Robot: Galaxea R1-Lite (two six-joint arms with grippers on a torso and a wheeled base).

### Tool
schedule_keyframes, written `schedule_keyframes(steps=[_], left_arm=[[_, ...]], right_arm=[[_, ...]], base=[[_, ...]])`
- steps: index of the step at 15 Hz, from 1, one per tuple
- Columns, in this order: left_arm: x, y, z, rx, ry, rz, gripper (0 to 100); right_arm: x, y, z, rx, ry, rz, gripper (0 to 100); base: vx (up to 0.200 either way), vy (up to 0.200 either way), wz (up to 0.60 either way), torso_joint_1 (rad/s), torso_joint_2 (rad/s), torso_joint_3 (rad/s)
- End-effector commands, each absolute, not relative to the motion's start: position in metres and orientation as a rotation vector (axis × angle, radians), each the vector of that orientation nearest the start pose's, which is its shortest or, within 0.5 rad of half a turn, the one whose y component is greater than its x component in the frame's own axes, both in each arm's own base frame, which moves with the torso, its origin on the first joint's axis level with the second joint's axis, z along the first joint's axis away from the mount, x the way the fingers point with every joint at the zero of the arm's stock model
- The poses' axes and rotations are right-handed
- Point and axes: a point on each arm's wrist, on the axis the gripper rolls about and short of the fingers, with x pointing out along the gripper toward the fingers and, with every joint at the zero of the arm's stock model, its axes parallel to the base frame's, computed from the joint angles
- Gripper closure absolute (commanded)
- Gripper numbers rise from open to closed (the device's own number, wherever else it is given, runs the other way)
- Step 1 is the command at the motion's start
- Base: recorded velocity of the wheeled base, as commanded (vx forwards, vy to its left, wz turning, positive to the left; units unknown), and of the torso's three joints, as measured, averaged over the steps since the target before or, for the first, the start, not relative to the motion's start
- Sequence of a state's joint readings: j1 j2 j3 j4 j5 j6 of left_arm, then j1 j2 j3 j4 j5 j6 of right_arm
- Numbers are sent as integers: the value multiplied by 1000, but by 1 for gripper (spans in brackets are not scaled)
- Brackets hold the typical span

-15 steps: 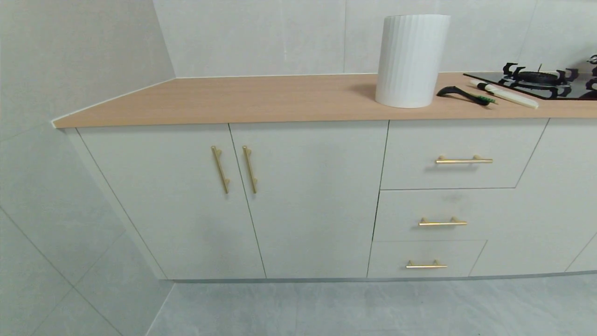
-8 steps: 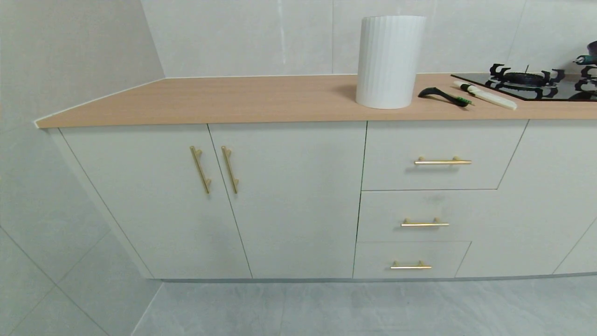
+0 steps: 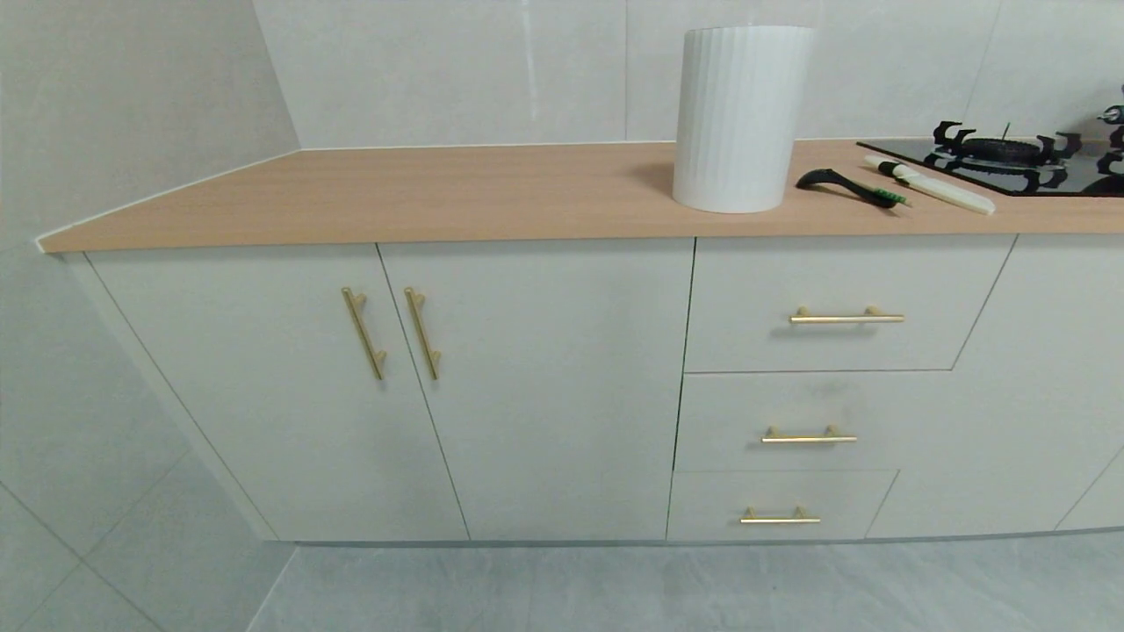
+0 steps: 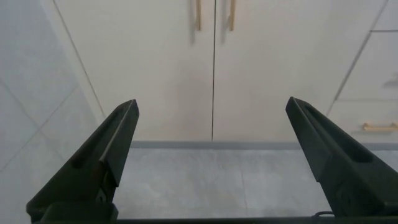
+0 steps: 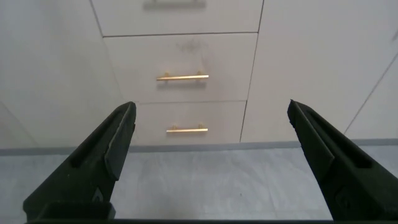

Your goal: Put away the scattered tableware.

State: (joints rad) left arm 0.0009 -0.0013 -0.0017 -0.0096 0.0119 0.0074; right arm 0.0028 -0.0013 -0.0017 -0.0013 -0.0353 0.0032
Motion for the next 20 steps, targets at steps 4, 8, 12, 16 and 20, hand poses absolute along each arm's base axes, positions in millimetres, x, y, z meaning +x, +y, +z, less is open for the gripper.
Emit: schedule_keyframes(steps=[4,8,12,16,20], left_arm=[[-23,0,77,8,-14,14,0],[-23,0,77,8,-14,14,0],[-23,0,77,8,-12,14,0],[-23,0,77,8,-12,14,0],[-23,0,77,8,-12,14,0]], right_arm=[[-23,-1,76,3,-2,-32,0],[-23,-1,76,2,-3,-32,0],[-23,-1,76,2,-3,-32,0],[-23,-1,76,2,-3,-32,0],[-23,-1,76,2,-3,-32,0]], base=[[100,0,0,1,0,1],[0,0,0,0,0,0],[0,0,0,0,0,0],[0,0,-300,1,2,0],[0,0,0,0,0,0]])
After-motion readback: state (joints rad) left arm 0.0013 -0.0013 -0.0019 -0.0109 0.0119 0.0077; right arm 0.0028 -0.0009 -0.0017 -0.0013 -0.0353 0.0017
